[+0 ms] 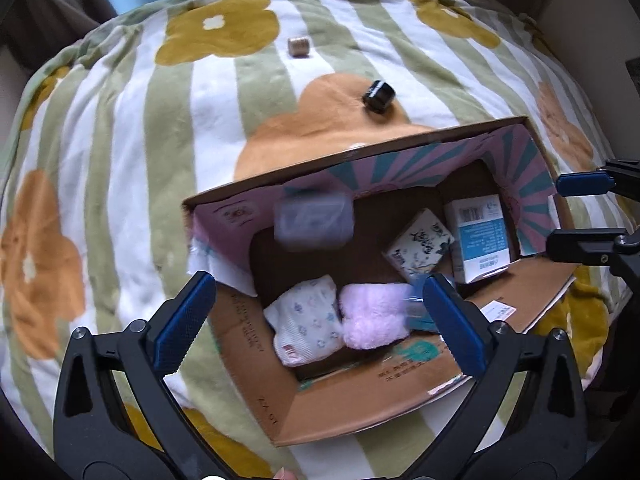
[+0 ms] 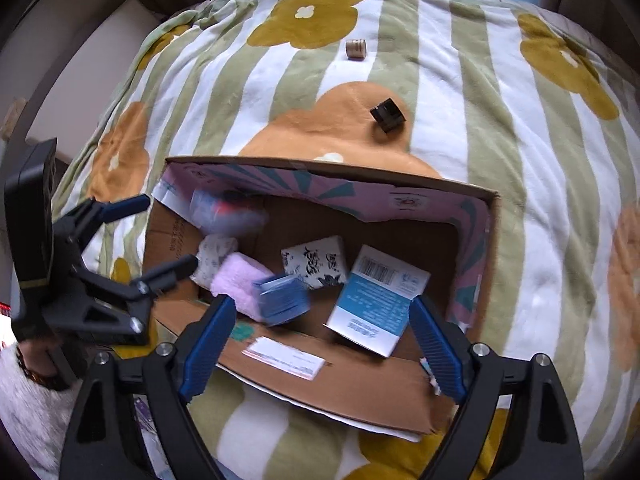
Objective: Organize objects
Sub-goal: 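Release the floss box with the left tool while the right tool releases the blue cube box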
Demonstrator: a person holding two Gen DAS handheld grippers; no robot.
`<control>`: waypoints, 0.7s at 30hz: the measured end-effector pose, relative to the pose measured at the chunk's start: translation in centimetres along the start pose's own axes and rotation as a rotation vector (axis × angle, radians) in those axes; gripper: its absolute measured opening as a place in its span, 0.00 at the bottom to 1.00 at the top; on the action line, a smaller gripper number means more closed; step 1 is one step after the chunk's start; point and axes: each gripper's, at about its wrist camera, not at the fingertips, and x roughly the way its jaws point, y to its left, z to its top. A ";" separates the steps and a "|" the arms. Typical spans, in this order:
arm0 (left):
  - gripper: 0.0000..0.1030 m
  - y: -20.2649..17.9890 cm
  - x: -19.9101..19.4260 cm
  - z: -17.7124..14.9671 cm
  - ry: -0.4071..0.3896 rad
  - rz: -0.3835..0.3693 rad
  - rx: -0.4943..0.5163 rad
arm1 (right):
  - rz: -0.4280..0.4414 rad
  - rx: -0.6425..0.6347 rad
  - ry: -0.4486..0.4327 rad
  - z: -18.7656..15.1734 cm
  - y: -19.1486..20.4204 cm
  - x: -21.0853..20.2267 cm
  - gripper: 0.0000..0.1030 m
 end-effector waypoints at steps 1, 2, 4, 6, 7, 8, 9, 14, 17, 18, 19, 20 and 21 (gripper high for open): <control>1.00 0.1 0.0 0.0 -0.001 -0.003 -0.006 | -0.005 0.003 0.000 0.0 -0.1 0.0 0.84; 1.00 0.3 0.0 -0.1 -0.002 -0.005 -0.011 | -0.008 0.005 0.003 -0.1 -0.2 0.1 0.84; 1.00 0.5 0.0 -0.1 -0.007 -0.011 -0.027 | -0.006 0.012 0.006 -0.1 -0.3 0.3 0.84; 1.00 0.7 0.2 0.0 -0.006 -0.018 -0.040 | -0.006 0.016 -0.002 -0.1 -0.4 0.4 0.84; 1.00 0.7 0.2 -0.1 -0.005 -0.019 -0.043 | -0.005 0.019 -0.003 0.0 -0.4 0.4 0.84; 1.00 0.7 0.2 -0.1 -0.004 -0.023 -0.044 | -0.004 0.022 -0.004 0.1 -0.4 0.5 0.84; 1.00 0.8 0.3 0.0 -0.001 -0.026 -0.045 | 0.000 0.024 -0.003 0.2 -0.4 0.5 0.84; 1.00 0.9 0.4 0.0 -0.004 -0.031 -0.048 | -0.009 0.013 0.000 0.7 -0.2 0.6 0.84; 1.00 1.0 0.5 0.2 -0.002 -0.035 -0.043 | -0.014 0.019 0.003 1.0 -0.2 0.5 0.84; 1.00 1.1 0.5 0.4 -0.002 -0.035 -0.042 | -0.014 0.021 0.002 1.1 -0.3 0.5 0.84; 1.00 1.1 0.4 0.5 -0.003 -0.036 -0.041 | -0.027 0.039 -0.015 1.2 -0.3 0.4 0.84; 1.00 1.1 0.3 0.7 -0.004 -0.039 -0.040 | -0.028 0.040 -0.016 1.3 -0.3 0.3 0.84; 1.00 1.2 0.2 1.0 -0.006 -0.040 -0.038 | -0.029 0.041 -0.017 1.5 -0.4 0.1 0.84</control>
